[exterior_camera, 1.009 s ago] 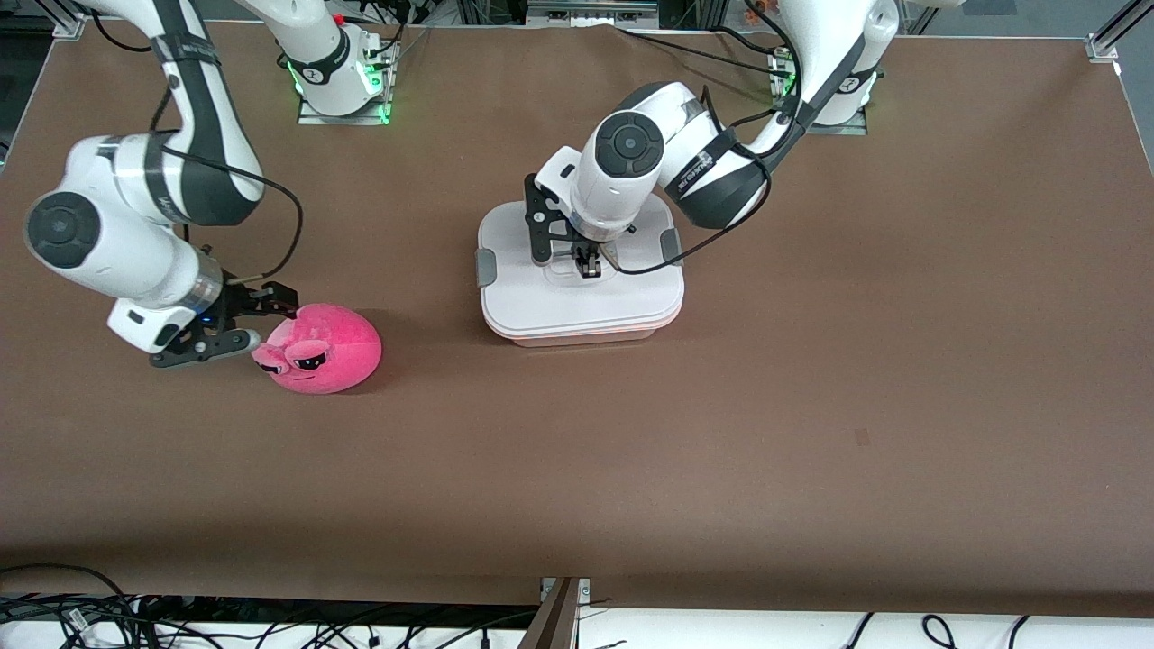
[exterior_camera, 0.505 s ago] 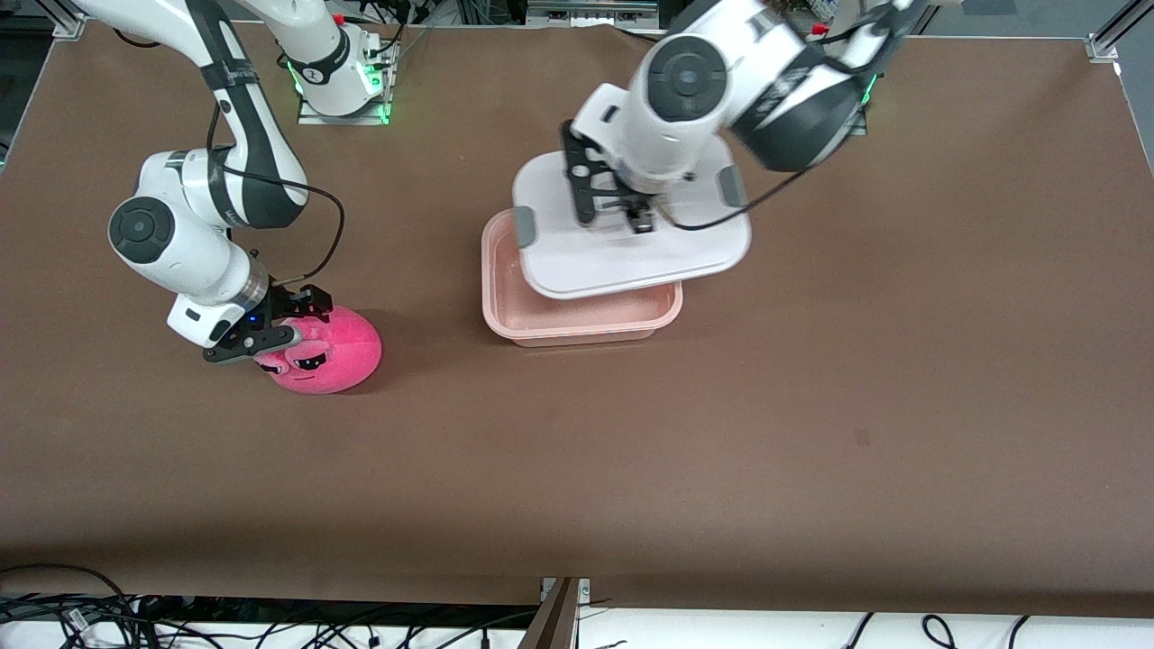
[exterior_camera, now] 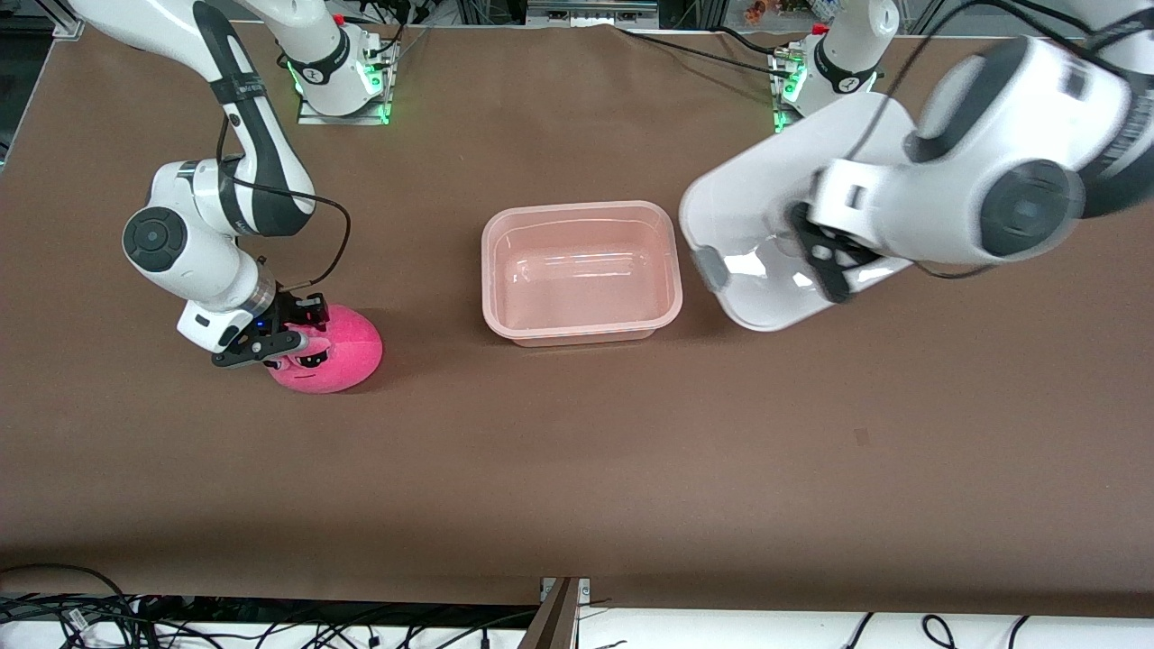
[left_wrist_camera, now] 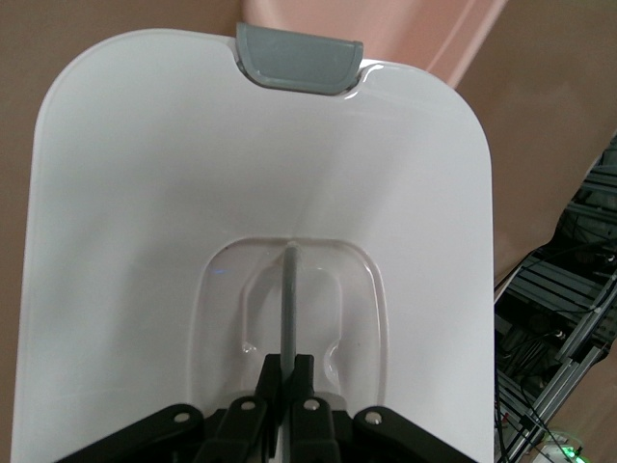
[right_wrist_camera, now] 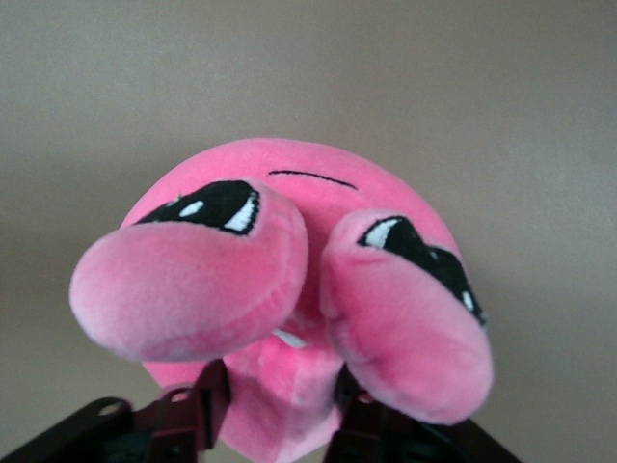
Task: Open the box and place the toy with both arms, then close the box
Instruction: 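Lift the lid off with the left gripper while the right gripper reaches the toy, then grasp the pink plush toy with the right gripper, then carry the pink toy over the pink tub with the right gripper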
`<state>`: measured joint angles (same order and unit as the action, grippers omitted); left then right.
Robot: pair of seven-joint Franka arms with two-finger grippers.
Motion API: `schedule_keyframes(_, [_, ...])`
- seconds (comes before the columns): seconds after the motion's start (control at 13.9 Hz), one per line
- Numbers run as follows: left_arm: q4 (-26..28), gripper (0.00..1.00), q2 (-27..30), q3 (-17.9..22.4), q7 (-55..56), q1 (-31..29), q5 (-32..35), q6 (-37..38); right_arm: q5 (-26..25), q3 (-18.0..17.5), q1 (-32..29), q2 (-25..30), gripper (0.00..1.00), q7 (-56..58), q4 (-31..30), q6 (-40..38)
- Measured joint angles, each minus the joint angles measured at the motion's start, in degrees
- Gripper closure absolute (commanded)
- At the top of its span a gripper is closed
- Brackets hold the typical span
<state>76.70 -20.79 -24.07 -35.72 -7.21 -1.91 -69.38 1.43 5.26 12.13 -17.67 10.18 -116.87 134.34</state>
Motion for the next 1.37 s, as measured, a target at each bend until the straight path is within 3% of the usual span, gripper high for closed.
schedule_keyframes(0.22, [-0.73, 1.0, -0.13, 0.04, -9.57, -5.15, 2.82, -0.17, -0.02, -0.07, 0.02, 0.02, 1.0, 2.01, 0.52, 0.52])
schedule_keyframes(0.5, [-1.5, 1.0, -0.93, 0.28, -22.03, -5.8, 7.21, -2.09, -0.02, -1.29, 0.05, 0.09, 1.0, 6.01, 3.02, 0.69])
schedule_keyframes(0.72, [-1.7, 1.0, -1.1, 0.29, -24.58, -5.78, 8.79, -2.33, -0.07, -3.44, 0.13, 0.41, 1.0, 6.99, 5.92, -0.11])
schedule_keyframes(1.01, [-1.81, 1.0, -1.13, 0.08, -24.72, -5.44, 8.79, -2.37, -0.11, -8.29, 1.36, 1.05, 1.0, 11.62, 15.88, -13.61])
schedule_keyframes(1.37, [-1.93, 1.0, -1.17, 0.07, -24.73, -5.42, 8.79, -2.38, -0.05, -9.58, 7.48, 1.23, 1.0, 24.86, 25.49, -25.5])
